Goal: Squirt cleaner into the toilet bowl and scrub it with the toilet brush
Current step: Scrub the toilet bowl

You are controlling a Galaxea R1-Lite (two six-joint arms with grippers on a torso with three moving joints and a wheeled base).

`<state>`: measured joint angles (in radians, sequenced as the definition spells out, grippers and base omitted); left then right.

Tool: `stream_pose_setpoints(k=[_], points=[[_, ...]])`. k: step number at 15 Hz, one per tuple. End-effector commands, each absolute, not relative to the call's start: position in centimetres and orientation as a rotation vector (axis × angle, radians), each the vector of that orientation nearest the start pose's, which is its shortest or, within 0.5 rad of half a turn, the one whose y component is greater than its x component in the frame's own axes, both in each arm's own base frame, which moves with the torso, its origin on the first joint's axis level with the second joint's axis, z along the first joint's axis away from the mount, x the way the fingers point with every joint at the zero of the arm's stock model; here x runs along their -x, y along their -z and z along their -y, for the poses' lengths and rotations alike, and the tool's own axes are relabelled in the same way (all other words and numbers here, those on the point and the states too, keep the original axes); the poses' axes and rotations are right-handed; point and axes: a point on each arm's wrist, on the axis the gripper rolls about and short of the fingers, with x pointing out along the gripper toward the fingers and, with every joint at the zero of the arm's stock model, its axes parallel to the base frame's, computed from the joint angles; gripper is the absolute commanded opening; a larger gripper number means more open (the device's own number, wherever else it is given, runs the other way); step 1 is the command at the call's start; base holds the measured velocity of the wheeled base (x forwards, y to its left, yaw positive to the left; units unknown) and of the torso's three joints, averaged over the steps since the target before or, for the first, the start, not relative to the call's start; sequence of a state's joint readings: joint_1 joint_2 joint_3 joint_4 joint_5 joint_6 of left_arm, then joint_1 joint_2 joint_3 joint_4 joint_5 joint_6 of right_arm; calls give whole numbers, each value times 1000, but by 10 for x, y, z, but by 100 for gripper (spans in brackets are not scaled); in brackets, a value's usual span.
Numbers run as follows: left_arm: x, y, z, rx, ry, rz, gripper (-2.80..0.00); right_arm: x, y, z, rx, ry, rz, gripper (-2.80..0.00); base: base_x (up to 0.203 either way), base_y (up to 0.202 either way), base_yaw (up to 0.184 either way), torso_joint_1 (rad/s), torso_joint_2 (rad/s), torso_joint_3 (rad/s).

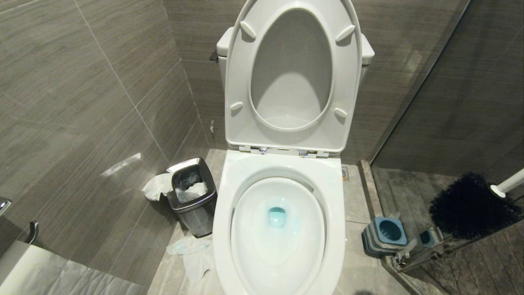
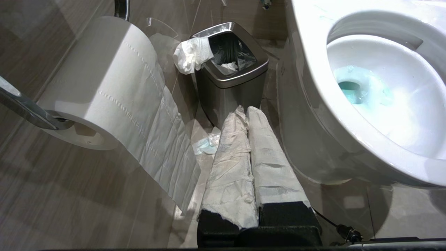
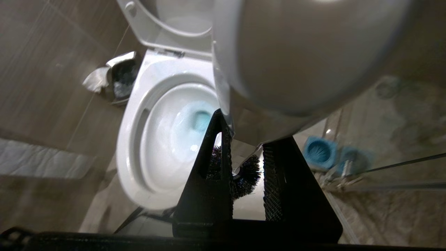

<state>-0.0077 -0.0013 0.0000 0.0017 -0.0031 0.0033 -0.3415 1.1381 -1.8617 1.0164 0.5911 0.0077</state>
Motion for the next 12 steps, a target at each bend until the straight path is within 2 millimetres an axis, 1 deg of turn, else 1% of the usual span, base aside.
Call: stream_pose_setpoints(k=[1, 3, 6, 9, 12], points=[[23, -75, 0, -3, 11, -2, -280, -82, -416, 13, -189, -284, -375, -280, 0, 0, 0, 0, 0, 0], [23, -75, 0, -2, 11, -2, -280, -102, -410, 11, -215, -356, -468, -280, 0, 0, 0, 0, 0, 0], [23, -75, 0, -3, 11, -2, -280, -120, -404, -1, -295, -444, -555, -280, 0, 0, 0, 0, 0, 0], [23, -75, 0, -3, 11, -2, -280, -140, -402, -19, -300, -561, -598, -280, 0, 0, 0, 0, 0, 0], [23, -75, 0, -5, 11, -2, -280, -163, -397, -44, -245, -639, -623, -280, 0, 0, 0, 0, 0, 0]])
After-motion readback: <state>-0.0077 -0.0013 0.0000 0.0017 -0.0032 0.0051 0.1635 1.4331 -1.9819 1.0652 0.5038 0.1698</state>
